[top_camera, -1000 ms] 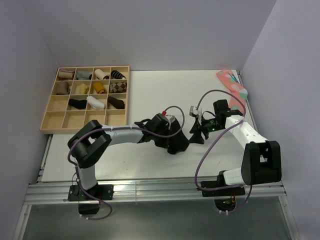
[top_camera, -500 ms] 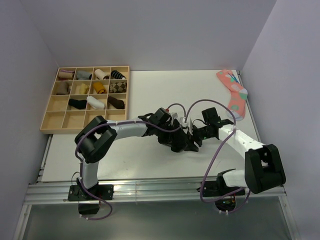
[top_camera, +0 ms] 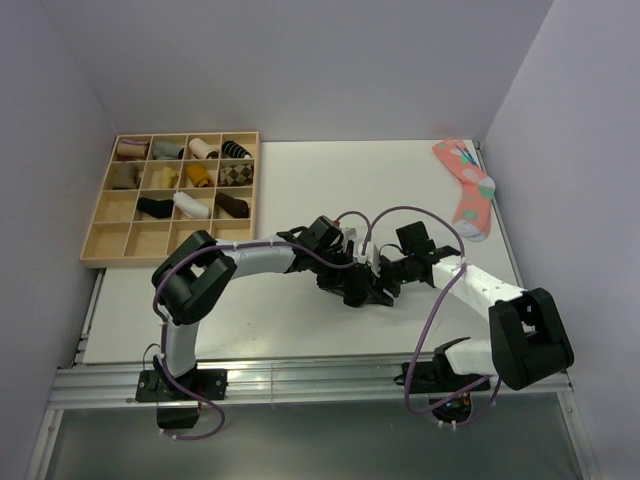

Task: Roll the socks
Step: Roll the sock at the center of the board.

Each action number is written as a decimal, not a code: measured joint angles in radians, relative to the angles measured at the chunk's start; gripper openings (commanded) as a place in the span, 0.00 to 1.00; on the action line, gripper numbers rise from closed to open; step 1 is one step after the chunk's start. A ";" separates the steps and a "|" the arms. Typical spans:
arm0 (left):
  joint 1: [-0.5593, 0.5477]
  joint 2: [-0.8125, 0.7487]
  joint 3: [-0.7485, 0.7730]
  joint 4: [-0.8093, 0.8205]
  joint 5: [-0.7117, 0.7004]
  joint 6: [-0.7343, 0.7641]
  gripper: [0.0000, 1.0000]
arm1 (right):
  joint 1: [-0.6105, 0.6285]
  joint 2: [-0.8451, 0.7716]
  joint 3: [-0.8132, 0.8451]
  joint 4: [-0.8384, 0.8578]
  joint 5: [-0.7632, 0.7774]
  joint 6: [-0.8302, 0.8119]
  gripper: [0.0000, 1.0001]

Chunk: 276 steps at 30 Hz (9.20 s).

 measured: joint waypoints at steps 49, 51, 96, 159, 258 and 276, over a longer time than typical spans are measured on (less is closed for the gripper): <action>0.009 -0.215 -0.332 0.421 -0.196 -0.074 0.34 | -0.065 0.236 0.152 -0.251 -0.018 -0.001 0.08; 0.001 -0.237 -0.365 0.481 -0.233 -0.056 0.36 | -0.077 0.303 0.222 -0.311 -0.027 -0.003 0.08; -0.154 -0.071 -0.560 1.072 -0.421 0.317 0.50 | -0.132 0.793 0.647 -0.739 -0.017 0.131 0.06; -0.084 -0.024 -0.174 0.377 -0.348 -0.040 0.00 | -0.350 0.176 0.305 -0.354 -0.066 -0.005 0.49; -0.159 -0.100 -0.470 0.776 -0.489 -0.287 0.01 | -0.098 0.752 0.666 -0.752 0.060 0.138 0.12; -0.269 -0.189 -0.691 1.039 -0.783 -0.039 0.44 | -0.101 0.855 0.740 -0.858 0.098 0.195 0.11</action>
